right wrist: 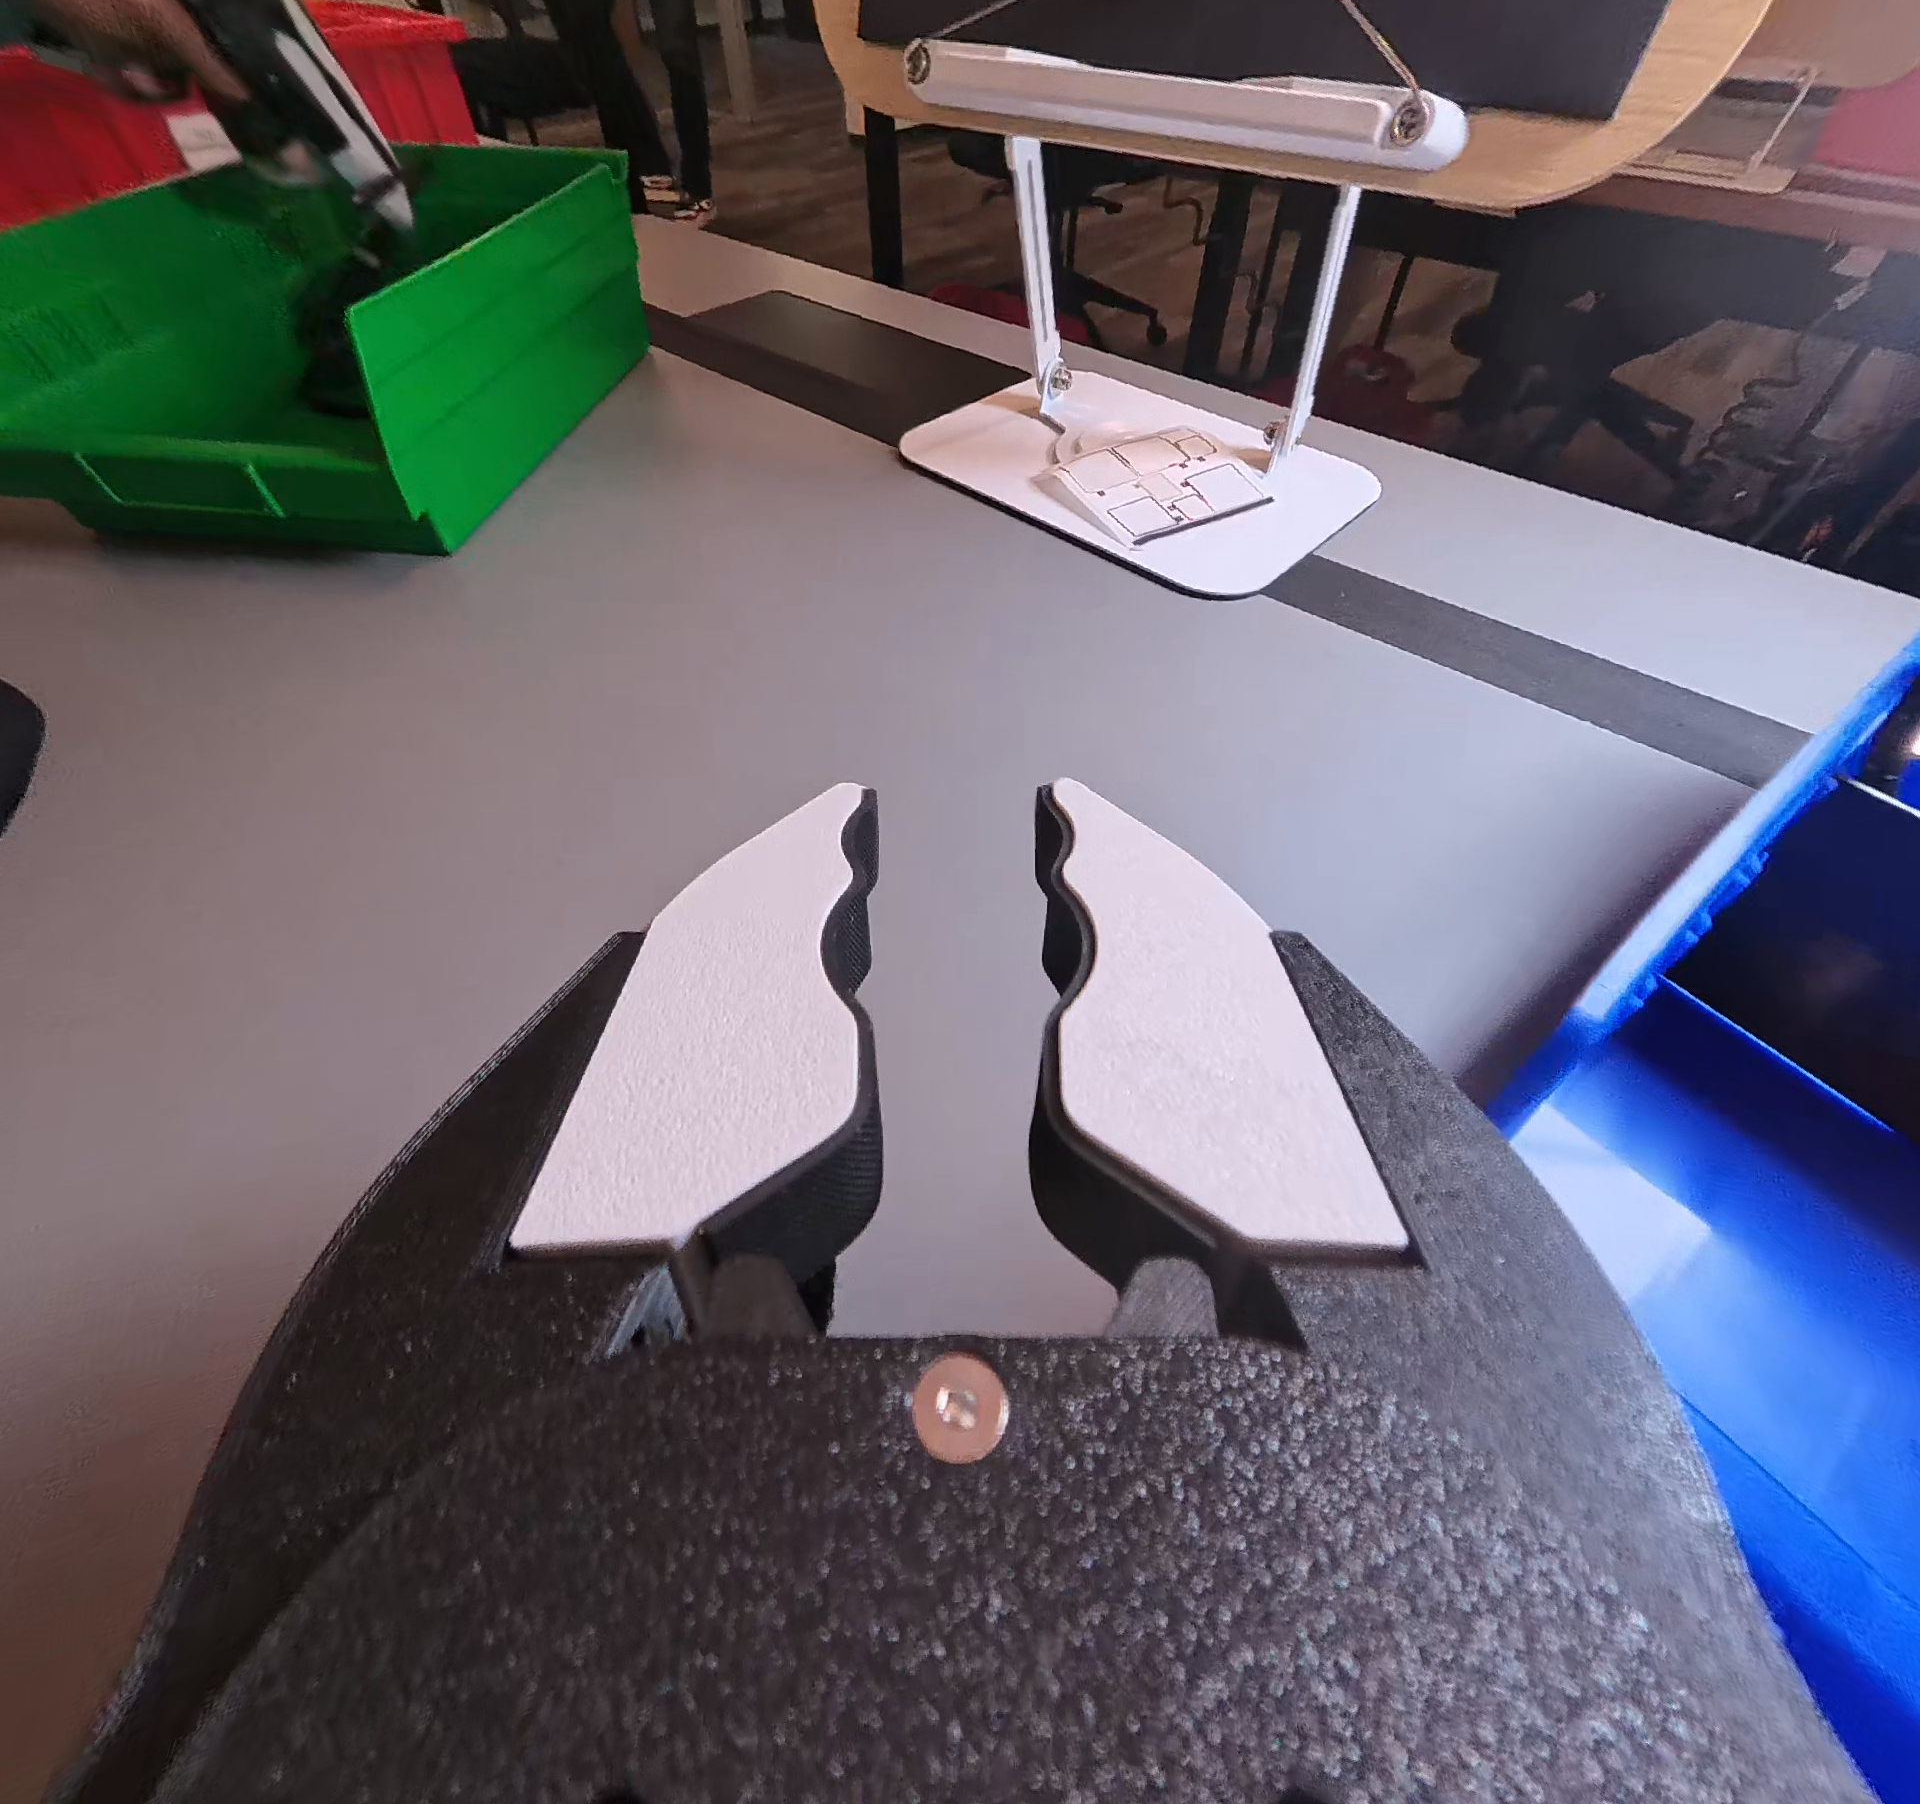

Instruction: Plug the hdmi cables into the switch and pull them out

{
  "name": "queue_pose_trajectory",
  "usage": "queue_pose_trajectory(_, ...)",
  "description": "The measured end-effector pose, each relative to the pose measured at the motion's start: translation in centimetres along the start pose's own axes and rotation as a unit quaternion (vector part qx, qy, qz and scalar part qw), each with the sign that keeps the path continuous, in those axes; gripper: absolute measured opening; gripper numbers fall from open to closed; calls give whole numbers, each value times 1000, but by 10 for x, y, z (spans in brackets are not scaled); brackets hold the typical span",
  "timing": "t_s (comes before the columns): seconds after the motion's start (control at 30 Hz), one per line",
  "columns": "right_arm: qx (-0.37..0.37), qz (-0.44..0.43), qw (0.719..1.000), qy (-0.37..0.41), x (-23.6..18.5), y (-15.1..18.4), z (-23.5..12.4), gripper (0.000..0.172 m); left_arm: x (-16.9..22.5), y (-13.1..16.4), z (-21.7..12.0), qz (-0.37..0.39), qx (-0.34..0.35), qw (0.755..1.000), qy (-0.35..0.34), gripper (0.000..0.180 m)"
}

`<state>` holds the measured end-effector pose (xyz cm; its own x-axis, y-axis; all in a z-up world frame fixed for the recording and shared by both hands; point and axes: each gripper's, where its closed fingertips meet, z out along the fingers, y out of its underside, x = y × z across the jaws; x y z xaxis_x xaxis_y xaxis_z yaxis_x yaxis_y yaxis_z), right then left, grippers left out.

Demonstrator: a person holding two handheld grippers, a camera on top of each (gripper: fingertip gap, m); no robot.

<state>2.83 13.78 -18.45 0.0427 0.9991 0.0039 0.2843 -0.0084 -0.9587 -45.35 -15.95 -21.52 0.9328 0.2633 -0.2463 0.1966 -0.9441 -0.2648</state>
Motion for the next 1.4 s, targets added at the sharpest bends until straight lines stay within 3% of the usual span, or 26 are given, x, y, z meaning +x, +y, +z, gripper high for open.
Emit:
queue_pose_trajectory(0.03,0,-3,1000,-3,-2,-1,1,29,1,-2,-17,6,16,1000,-2,5)
queue_pose_trajectory(0.2,11,-23,999,-32,-21,-8,4,29,34,-30,-114,34,158,986,29,5)
queue_pose_trajectory(0.4,34,-51,990,-127,-80,-36,7,34,189,-68,-210,127,359,903,196,5)
queue_pose_trajectory(0.47,25,-78,982,-170,-109,-42,8,40,252,-70,-221,165,387,872,249,5)
queue_pose_trajectory(0.57,0,-120,966,-229,-152,-40,12,63,337,-70,-224,196,410,830,323,5)
queue_pose_trajectory(0.63,-27,-138,956,-256,-170,-31,17,81,384,-68,-222,213,410,803,377,5)
queue_pose_trajectory(0.7,-43,-138,952,-271,-176,-21,23,94,415,-68,-215,215,406,790,406,5)
queue_pose_trajectory(0.77,-40,-116,949,-289,-180,-17,25,92,435,-71,-203,213,394,787,424,5)
queue_pose_trajectory(0.8,-41,-111,951,-285,-178,-14,28,80,443,-73,-199,208,389,783,438,5)
queue_pose_trajectory(0.87,-46,-107,948,-295,-177,-5,30,75,453,-75,-193,195,381,776,464,4)
queue_pose_trajectory(0.97,-41,-31,938,-343,-178,-2,28,75,456,-82,-190,178,406,766,466,7)
queue_pose_trajectory(1.07,-17,69,911,-407,-182,-13,19,75,449,-81,-201,192,461,737,456,30)
queue_pose_trajectory(1.2,40,201,860,-467,-173,-43,2,75,442,-67,-206,287,540,715,339,43)
queue_pose_trajectory(1.3,70,290,821,-486,-161,-58,-2,74,456,-57,-197,358,560,703,254,50)
queue_pose_trajectory(1.4,79,361,782,-501,-160,-65,1,75,463,-70,-178,414,576,699,92,52)
